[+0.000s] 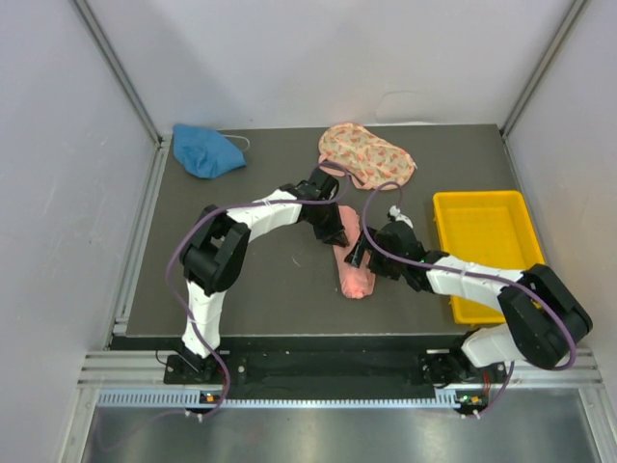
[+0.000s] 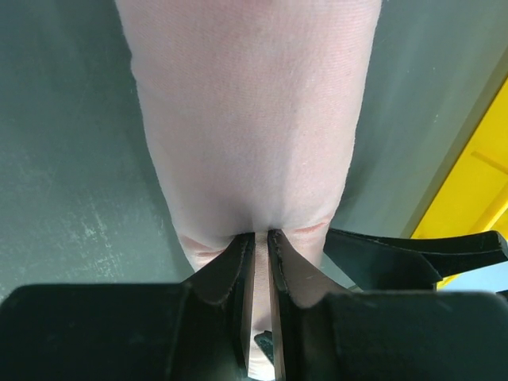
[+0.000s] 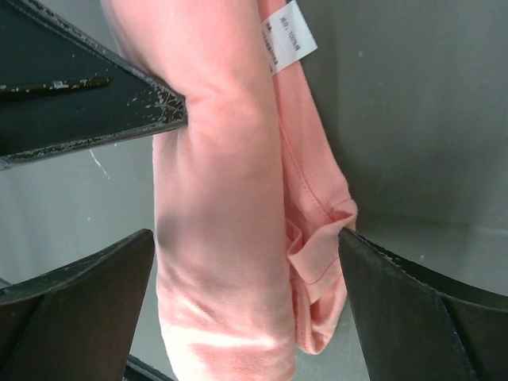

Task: Roll the t-shirts
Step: Roll the T-shirt to the center of the board, then pick up the T-shirt from the center of the board.

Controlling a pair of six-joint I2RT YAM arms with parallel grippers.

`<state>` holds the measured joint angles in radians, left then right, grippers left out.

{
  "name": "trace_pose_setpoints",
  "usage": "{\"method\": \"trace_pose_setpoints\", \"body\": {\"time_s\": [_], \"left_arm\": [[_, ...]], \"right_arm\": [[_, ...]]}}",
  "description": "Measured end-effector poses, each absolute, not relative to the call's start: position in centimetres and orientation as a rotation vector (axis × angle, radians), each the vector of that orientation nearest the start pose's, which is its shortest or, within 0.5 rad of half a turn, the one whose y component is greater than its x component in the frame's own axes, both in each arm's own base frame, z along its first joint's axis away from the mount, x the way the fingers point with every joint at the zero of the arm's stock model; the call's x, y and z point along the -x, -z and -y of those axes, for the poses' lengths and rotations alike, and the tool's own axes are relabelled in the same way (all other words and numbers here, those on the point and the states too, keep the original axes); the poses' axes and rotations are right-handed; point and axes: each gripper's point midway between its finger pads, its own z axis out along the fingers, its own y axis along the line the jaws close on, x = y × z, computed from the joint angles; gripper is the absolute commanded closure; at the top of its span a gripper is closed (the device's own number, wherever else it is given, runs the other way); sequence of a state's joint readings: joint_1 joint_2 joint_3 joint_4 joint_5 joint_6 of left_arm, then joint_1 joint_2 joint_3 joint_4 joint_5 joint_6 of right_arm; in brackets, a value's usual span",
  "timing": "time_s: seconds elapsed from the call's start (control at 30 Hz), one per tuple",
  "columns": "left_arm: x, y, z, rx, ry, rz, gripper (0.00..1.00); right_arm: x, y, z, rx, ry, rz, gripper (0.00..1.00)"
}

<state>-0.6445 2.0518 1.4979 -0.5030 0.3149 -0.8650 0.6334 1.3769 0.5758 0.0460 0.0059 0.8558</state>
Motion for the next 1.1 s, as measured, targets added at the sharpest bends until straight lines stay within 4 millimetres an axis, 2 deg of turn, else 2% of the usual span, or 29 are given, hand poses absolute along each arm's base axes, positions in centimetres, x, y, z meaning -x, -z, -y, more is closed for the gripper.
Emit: {"method": "trace_pose_setpoints", "body": {"time_s": [0.43, 0.57, 0.67, 0.83, 1.0, 1.1], "left_arm": [[-32.7, -5.5, 35.1, 0.194, 0.832, -2.865, 0.83], [-32.7, -5.5, 35.1, 0.195, 0.826, -2.866, 0.82], [-32.7, -5.5, 35.1, 0.195, 0.824, -2.867, 0.83], [-32.7, -5.5, 35.1, 0.195, 0.821, -2.867, 0.83], [-32.7, -5.4, 35.2, 0.195, 0.820, -2.869, 0.82], [-32.7, -5.4, 35.1, 0.195, 0.818, -2.871, 0.83]], "right_arm": [[-26.4, -5.1, -21.5, -0.236, -0.649, -2.401, 0.01], [-26.7, -4.3, -22.4, -0.210, -0.692, -2.410, 0.01], [-27.5, -4.6, -23.5, -0.192, -0.768, -2.379, 0.01], [-28.1, -4.8, -24.1, -0.185, -0.831, -2.359, 0.01], [-28.1, -4.7, -24.2, -0.180, -0.825, -2.375, 0.08], [-28.3, -4.6, -24.2, -0.175, -0.804, -2.395, 0.17]]}}
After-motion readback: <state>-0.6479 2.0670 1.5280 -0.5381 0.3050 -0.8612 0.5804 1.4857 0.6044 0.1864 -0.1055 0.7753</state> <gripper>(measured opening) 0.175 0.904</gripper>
